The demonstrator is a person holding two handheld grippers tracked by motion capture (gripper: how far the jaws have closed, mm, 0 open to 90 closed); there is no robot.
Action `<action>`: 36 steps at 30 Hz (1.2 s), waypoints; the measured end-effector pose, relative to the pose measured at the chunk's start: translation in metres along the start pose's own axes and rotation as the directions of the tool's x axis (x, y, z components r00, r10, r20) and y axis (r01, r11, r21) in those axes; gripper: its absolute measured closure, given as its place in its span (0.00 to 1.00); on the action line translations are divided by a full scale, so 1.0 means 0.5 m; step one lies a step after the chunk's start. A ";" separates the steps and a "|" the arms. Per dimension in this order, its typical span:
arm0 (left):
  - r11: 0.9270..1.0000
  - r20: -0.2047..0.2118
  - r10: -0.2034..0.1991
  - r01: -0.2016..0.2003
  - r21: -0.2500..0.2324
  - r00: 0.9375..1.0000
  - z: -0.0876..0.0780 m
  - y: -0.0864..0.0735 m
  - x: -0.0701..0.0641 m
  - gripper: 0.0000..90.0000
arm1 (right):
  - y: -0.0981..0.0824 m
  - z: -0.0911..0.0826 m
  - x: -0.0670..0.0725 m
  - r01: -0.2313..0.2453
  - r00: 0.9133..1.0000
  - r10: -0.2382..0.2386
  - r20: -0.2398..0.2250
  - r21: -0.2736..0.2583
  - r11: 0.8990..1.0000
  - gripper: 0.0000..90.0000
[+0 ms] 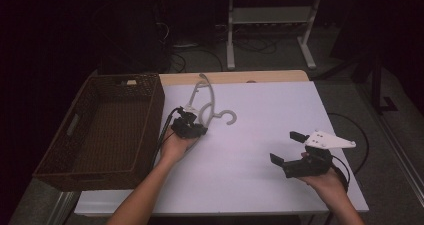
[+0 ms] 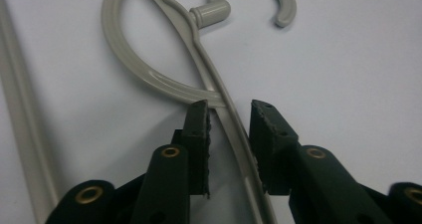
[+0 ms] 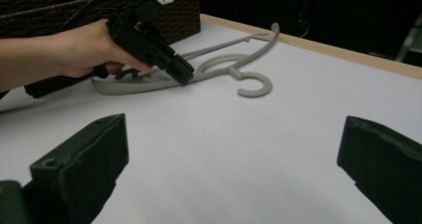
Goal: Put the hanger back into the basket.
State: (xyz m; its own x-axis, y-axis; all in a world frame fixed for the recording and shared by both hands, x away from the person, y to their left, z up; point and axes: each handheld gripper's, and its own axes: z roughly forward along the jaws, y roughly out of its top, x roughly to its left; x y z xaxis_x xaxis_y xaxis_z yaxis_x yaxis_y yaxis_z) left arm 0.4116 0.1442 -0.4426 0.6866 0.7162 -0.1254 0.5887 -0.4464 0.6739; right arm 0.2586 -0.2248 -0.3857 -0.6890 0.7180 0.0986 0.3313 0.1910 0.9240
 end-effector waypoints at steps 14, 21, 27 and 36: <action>1.000 0.037 0.002 -0.003 0.013 0.999 0.005 0.003 -0.010 0.85 | 0.002 -0.001 -0.001 0.003 1.000 -0.003 0.003 -0.005 1.000 0.00; 0.999 0.078 0.045 -0.047 0.028 0.996 0.008 0.007 -0.039 0.87 | 0.002 -0.001 -0.002 0.001 1.000 -0.001 0.003 -0.005 1.000 0.00; 0.991 0.141 0.111 -0.120 0.061 0.984 0.012 0.011 -0.076 0.88 | 0.003 -0.003 -0.002 -0.002 1.000 0.002 0.006 -0.007 1.000 0.00; 0.975 0.222 0.183 -0.206 0.088 0.958 0.015 0.011 -0.126 0.90 | 0.003 -0.003 -0.002 -0.001 1.000 0.002 0.007 -0.006 1.000 0.00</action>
State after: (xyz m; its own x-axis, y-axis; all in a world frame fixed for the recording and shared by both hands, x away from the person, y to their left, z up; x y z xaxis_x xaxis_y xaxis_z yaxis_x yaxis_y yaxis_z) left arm 0.3748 0.0924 -0.4362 0.8599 0.4851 -0.1588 0.4695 -0.6298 0.6188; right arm 0.2590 -0.2263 -0.3841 -0.6841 0.7228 0.0975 0.3283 0.1858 0.9261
